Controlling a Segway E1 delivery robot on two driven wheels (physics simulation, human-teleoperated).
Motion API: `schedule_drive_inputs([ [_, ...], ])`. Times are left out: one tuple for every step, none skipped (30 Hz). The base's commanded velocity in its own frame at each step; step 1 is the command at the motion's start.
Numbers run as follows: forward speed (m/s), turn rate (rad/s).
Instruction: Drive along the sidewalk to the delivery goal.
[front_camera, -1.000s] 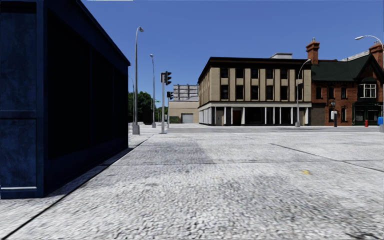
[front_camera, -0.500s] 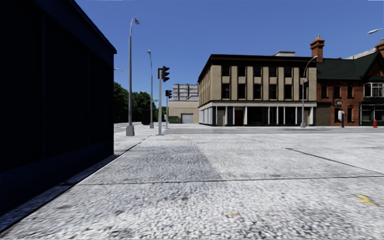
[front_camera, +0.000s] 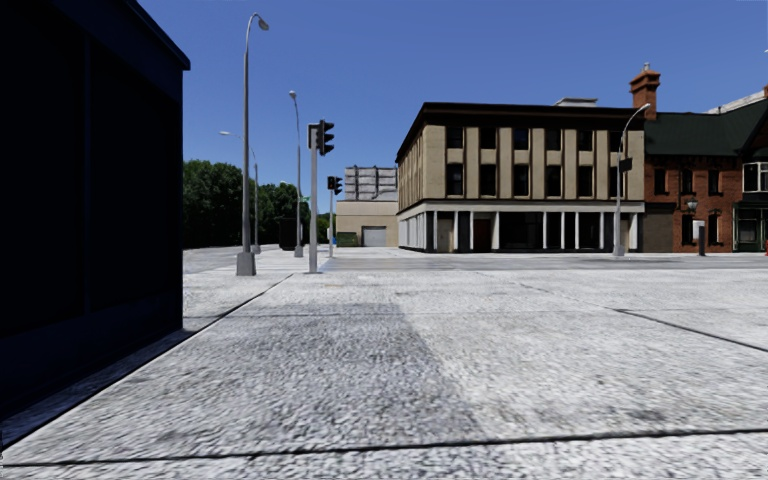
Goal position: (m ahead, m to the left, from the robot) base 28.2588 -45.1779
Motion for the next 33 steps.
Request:
schedule_drive_inputs([
  [2.0,0.0],
  [2.0,0.0],
  [2.0,0.0],
  [2.0,0.0],
  [2.0,0.0],
  [2.0,0.0],
  [2.0,0.0],
  [2.0,0.0],
  [2.0,0.0],
  [2.0,0.0],
  [2.0,0.0],
  [2.0,0.0],
  [2.0,0.0],
  [2.0,0.0],
  [2.0,0.0],
  [2.0,0.0],
  [2.0,0.0],
  [2.0,0.0],
  [2.0,0.0],
  [2.0,0.0],
  [2.0,0.0],
  [2.0,0.0],
  [2.0,0.0],
  [2.0,0.0],
  [2.0,0.0],
  [2.0,0.0],
  [2.0,0.0],
  [2.0,0.0],
  [2.0,0.0],
  [2.0,0.0],
  [2.0,0.0],
  [2.0,0.0],
  [2.0,0.0],
])
